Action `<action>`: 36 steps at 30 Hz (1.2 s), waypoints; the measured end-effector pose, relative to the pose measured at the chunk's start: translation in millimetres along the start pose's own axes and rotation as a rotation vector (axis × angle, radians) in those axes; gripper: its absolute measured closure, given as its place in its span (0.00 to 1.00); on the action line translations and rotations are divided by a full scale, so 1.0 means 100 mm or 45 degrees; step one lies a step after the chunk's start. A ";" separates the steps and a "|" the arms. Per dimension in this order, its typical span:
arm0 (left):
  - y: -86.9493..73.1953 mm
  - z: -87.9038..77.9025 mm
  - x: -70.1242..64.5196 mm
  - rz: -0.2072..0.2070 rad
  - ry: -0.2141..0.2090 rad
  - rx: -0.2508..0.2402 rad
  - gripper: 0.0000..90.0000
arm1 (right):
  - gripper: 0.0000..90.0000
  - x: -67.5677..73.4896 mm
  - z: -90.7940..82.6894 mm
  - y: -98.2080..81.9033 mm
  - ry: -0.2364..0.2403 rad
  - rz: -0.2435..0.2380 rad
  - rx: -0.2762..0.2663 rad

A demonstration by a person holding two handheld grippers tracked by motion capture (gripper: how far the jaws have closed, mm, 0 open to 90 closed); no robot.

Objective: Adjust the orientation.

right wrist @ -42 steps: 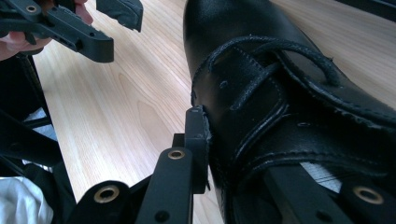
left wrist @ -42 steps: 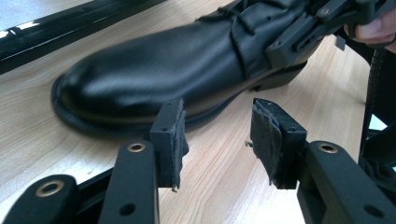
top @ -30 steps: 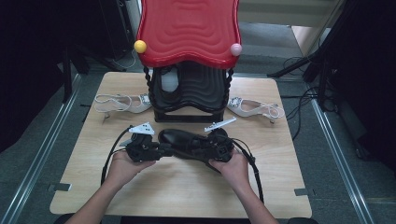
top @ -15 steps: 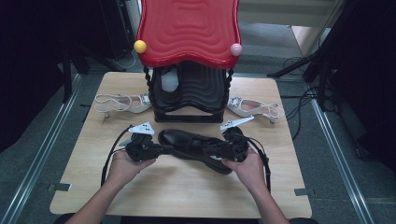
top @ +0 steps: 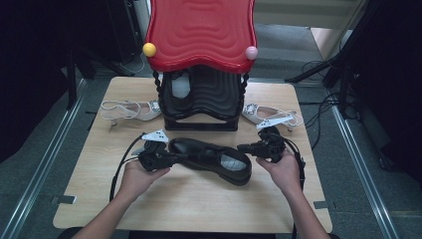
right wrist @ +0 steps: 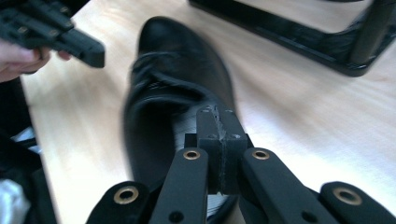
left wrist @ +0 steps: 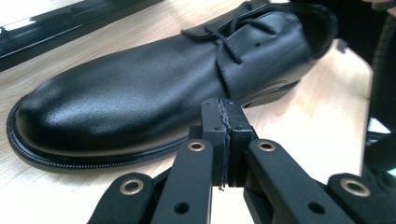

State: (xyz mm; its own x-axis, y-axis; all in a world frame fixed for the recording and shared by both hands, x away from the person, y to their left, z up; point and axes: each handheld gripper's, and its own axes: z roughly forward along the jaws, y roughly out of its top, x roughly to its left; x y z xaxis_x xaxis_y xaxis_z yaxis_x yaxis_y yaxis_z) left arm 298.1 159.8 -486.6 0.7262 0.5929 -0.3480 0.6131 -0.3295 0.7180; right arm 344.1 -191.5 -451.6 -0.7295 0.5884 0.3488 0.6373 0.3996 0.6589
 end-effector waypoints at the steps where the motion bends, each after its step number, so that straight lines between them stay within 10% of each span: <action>1: 0.00 0.03 -0.01 -0.003 0.002 -0.002 1.00 | 1.00 -0.04 0.03 0.01 -0.015 -0.005 -0.001; 7: -0.02 0.17 -0.02 -0.007 -0.008 0.017 1.00 | 1.00 -0.16 0.16 0.01 0.023 0.027 -0.011; 13: -0.03 0.22 -0.08 0.025 -0.011 0.027 1.00 | 1.00 -0.16 0.25 0.00 -0.060 0.003 -0.010; 36: -0.04 0.29 -0.13 0.025 -0.058 0.076 1.00 | 1.00 0.04 0.16 -0.18 -0.032 0.012 -0.003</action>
State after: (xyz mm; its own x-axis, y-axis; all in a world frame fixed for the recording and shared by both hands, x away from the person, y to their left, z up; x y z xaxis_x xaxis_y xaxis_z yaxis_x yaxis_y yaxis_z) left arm 295.4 132.2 -502.1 0.7509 0.5524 -0.3620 0.6148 -0.3846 0.6885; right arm 333.6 -184.8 -473.2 -0.7169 0.6097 0.3381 0.6435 0.3922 0.6574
